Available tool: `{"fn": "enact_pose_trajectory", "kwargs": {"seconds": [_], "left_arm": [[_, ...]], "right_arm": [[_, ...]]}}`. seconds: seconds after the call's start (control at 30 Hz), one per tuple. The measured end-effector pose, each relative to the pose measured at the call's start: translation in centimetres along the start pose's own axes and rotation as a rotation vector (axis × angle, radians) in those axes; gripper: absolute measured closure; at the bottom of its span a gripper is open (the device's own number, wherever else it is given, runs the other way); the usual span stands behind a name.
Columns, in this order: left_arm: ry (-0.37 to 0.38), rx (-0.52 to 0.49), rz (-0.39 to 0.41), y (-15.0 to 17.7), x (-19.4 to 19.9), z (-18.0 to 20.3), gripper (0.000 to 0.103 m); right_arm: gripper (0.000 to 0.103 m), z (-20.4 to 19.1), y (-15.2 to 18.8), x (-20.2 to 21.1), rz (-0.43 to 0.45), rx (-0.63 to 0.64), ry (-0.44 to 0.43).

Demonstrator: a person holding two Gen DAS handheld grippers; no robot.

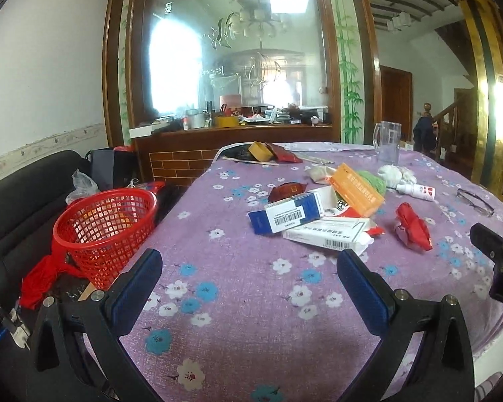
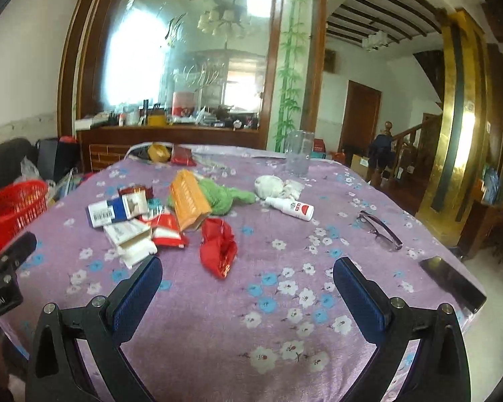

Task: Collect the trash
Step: 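Move the left tool toward the white-and-blue medicine box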

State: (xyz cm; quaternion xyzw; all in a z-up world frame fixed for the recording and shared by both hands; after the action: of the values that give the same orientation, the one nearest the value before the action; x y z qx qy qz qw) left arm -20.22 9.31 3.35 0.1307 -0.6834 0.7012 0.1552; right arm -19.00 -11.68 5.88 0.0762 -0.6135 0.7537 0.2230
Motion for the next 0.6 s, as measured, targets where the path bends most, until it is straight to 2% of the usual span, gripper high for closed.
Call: {"fn": "enact_pose_trajectory", "kwargs": {"seconds": [0.6], "left_arm": [[-0.002,-0.007,-0.034,0.4,-1.0,-0.2,0.000]], "right_arm": [[0.000,-0.5,0.6,-1.0,-0.042,0.022,-0.021]]}}
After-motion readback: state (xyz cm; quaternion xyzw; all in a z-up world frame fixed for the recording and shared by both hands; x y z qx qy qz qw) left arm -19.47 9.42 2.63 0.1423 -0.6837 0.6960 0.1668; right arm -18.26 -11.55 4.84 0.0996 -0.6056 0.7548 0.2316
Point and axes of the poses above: each gripper's, at about its wrist camera, not at the fingertips, and x roughly against the way its jaws point, z to its right, y to its underside, the point moved 4 cm from there along -x, roughly the way its jaws point, and after that the axes turned 13 degrees about y, right-handed, at the moved point
